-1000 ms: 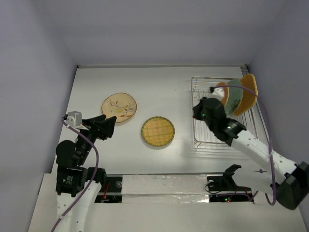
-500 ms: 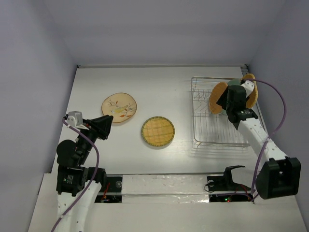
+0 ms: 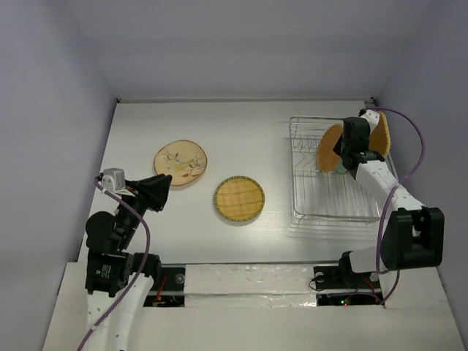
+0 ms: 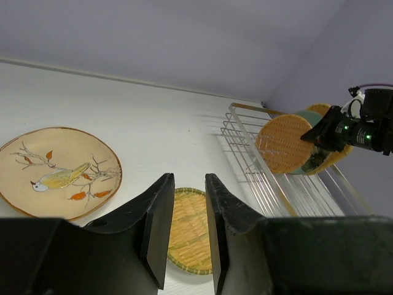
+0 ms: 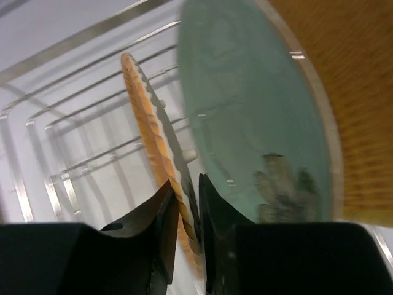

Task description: Unload the plates from the dish rack

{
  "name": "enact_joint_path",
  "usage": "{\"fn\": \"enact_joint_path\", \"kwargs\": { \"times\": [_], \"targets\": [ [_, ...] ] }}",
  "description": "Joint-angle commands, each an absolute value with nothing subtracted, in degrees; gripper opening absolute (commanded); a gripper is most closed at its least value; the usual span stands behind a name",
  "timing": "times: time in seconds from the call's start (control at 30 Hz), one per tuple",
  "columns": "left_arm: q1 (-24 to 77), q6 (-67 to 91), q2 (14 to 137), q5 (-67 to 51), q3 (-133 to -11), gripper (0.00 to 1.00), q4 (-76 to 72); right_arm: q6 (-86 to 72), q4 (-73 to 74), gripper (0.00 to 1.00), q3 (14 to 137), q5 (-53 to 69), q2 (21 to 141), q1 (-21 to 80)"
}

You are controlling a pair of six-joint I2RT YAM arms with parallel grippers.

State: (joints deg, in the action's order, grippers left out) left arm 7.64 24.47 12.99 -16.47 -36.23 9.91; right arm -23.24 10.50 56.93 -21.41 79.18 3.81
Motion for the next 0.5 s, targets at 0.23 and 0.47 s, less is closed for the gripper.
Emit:
{"fn": "enact_joint_path", "kwargs": {
  "times": [0.23, 0.47],
  "targets": [
    [7.29, 24.26, 12.92, -16.52, -36.30, 0.25, 7.47, -19.16, 12.03, 0.06, 61.43, -21.53, 72.96, 3.87],
    [7.29, 24.35, 13.18, -16.52, -36.39, 0.25, 7.65, -16.35, 19.32, 0.00, 66.61, -24.51, 66.81, 6.59]
  ]
}}
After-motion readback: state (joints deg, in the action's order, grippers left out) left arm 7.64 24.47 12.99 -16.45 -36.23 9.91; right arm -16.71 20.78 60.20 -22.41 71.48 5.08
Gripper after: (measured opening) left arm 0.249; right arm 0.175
